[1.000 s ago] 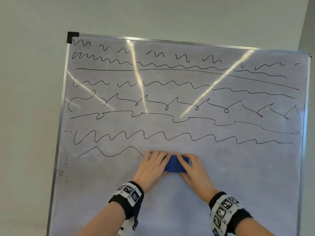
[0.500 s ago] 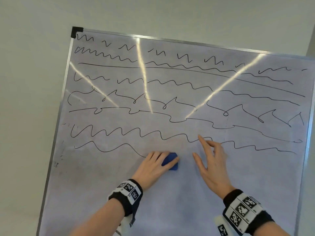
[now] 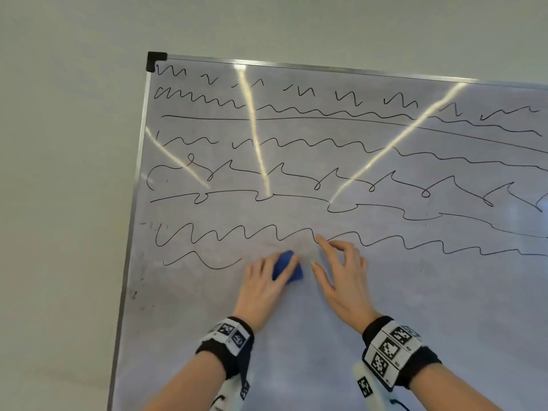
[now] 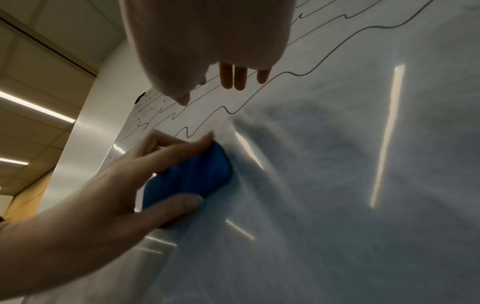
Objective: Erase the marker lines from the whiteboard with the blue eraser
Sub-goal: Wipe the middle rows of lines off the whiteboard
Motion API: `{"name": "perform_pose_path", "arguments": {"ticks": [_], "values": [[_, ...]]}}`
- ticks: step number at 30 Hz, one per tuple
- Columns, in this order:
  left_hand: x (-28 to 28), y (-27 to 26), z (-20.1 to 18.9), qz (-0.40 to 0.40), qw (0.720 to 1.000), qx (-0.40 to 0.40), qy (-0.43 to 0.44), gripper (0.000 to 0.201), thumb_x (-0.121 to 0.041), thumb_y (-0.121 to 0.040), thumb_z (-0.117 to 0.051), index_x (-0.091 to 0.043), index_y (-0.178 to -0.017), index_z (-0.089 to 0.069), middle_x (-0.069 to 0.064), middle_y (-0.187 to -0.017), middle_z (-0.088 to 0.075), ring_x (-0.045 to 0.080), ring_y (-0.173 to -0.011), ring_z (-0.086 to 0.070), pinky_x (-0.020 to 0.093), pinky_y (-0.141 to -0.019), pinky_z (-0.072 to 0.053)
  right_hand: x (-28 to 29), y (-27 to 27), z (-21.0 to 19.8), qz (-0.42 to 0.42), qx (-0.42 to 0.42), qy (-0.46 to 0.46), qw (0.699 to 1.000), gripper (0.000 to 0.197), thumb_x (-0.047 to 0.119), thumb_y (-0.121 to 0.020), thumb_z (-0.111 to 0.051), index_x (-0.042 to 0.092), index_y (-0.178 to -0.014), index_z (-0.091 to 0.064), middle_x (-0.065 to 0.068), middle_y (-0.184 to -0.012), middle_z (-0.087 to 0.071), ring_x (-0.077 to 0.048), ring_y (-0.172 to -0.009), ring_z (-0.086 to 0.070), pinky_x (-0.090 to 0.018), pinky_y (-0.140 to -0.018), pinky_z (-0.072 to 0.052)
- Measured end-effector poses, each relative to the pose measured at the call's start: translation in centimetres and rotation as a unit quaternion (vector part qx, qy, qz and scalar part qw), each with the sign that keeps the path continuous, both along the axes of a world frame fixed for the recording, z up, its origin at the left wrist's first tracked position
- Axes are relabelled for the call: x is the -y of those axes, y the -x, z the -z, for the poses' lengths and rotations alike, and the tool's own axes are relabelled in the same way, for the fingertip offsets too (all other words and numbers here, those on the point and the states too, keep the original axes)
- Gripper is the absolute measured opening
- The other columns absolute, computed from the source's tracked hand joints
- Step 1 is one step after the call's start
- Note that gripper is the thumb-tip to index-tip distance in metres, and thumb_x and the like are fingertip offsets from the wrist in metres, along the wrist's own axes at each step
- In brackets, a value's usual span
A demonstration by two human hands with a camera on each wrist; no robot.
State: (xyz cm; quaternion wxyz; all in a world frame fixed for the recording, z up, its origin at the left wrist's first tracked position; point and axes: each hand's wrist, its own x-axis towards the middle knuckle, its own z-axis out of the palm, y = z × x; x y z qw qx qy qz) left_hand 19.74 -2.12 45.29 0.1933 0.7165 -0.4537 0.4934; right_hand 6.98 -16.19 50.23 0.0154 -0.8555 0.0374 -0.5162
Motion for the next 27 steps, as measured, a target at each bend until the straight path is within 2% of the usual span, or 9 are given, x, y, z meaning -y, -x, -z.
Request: {"name": "perform_pose_path", "arguments": {"ticks": [2, 5, 10, 12, 14, 15, 21, 24, 27], "values": [[0.1, 0.4, 0.4, 0.025, 0.993, 0.062, -0.094, 0.064, -0.004, -0.079, -0.039, -0.021, -0.140, -0.037, 0.014, -0.124, -0.052, 0.030, -0.093, -0.053, 0.037, -0.075, -0.046, -0.9, -0.9, -0.2, 0.002, 0.006, -0.011, 1.000, 0.051, 0.044, -0.092, -0.040, 0.030, -0.141, -0.034, -0.003, -0.118, -0.045, -0.019, -0.110, -0.044, -0.036, -0.091, -0.035], [-2.4, -1.9, 0.4, 0.017, 0.975, 0.126, -0.182, 0.068, -0.003, -0.078, -0.040, -0.022, -0.143, -0.036, 0.013, -0.126, -0.055, 0.030, -0.102, -0.056, 0.038, -0.080, -0.048, -2.3, -1.9, -0.6, 0.005, 0.018, -0.014, 1.000, 0.050, 0.043, -0.092, -0.040, 0.027, -0.140, -0.036, -0.003, -0.118, -0.045, -0.016, -0.110, -0.042, -0.033, -0.094, -0.030], [-9.2, -6.5, -0.3, -0.021, 0.994, 0.069, -0.086, 0.069, -0.005, -0.077, -0.033, -0.024, -0.142, -0.042, 0.012, -0.127, -0.049, 0.030, -0.098, -0.047, 0.039, -0.080, -0.045, -3.2, -2.8, -0.2, 0.029, 0.017, -0.014, 0.999, 0.048, 0.042, -0.093, -0.038, 0.026, -0.138, -0.038, -0.005, -0.123, -0.049, -0.023, -0.111, -0.047, -0.037, -0.099, -0.029], [-9.4, -6.8, -0.2, -0.028, 0.998, 0.034, -0.050, 0.068, -0.005, -0.078, -0.050, -0.023, -0.143, -0.039, 0.013, -0.128, -0.044, 0.031, -0.096, -0.044, 0.040, -0.079, -0.047, -3.5, -2.8, 0.1, 0.038, 0.013, -0.022, 0.999, 0.048, 0.043, -0.093, -0.036, 0.026, -0.138, -0.039, -0.005, -0.125, -0.049, -0.024, -0.113, -0.047, -0.041, -0.102, -0.030], [-7.8, -6.0, 0.1, -0.023, 0.999, -0.011, -0.028, 0.082, -0.007, -0.070, -0.072, -0.023, -0.143, -0.037, 0.013, -0.128, -0.044, 0.031, -0.094, -0.044, 0.040, -0.078, -0.043, -4.2, -2.8, 0.0, 0.046, 0.016, -0.027, 0.998, 0.048, 0.044, -0.093, -0.036, 0.027, -0.138, -0.040, -0.004, -0.125, -0.047, -0.022, -0.116, -0.045, -0.041, -0.102, -0.029], [-6.7, -5.3, 0.2, -0.014, 0.999, -0.011, -0.027, 0.081, -0.007, -0.070, -0.073, -0.022, -0.142, -0.038, 0.013, -0.128, -0.044, 0.031, -0.094, -0.045, 0.039, -0.077, -0.042, -4.6, -2.8, -0.2, 0.050, 0.021, -0.025, 0.998, 0.048, 0.044, -0.093, -0.036, 0.028, -0.138, -0.039, -0.003, -0.124, -0.046, -0.021, -0.117, -0.044, -0.039, -0.102, -0.027], [-3.1, -2.7, -0.2, 0.047, 0.983, 0.081, -0.161, 0.071, -0.001, -0.069, -0.041, -0.018, -0.138, -0.039, 0.014, -0.123, -0.042, 0.029, -0.090, -0.054, 0.034, -0.071, -0.046, -6.4, -2.8, -1.6, 0.060, 0.046, -0.016, 0.997, 0.049, 0.043, -0.093, -0.037, 0.029, -0.140, -0.039, -0.001, -0.122, -0.044, -0.018, -0.115, -0.043, -0.027, -0.099, -0.018], [-5.3, -4.8, -0.1, 0.031, 0.984, 0.094, -0.147, 0.070, 0.000, -0.074, -0.041, -0.021, -0.141, -0.039, 0.012, -0.125, -0.046, 0.028, -0.093, -0.052, 0.036, -0.076, -0.041, -6.7, -3.0, -1.6, 0.067, 0.054, -0.016, 0.996, 0.050, 0.044, -0.093, -0.036, 0.028, -0.140, -0.040, -0.001, -0.120, -0.044, -0.018, -0.113, -0.045, -0.029, -0.099, -0.021], [-9.5, -8.0, 0.4, -0.001, 0.996, 0.054, -0.073, 0.072, -0.004, -0.074, -0.042, -0.024, -0.143, -0.039, 0.012, -0.131, -0.048, 0.030, -0.099, -0.048, 0.038, -0.081, -0.035, -7.2, -3.5, -1.3, 0.072, 0.050, -0.014, 0.996, 0.049, 0.044, -0.093, -0.037, 0.027, -0.140, -0.041, -0.001, -0.119, -0.043, -0.019, -0.113, -0.045, -0.033, -0.100, -0.021]]}}
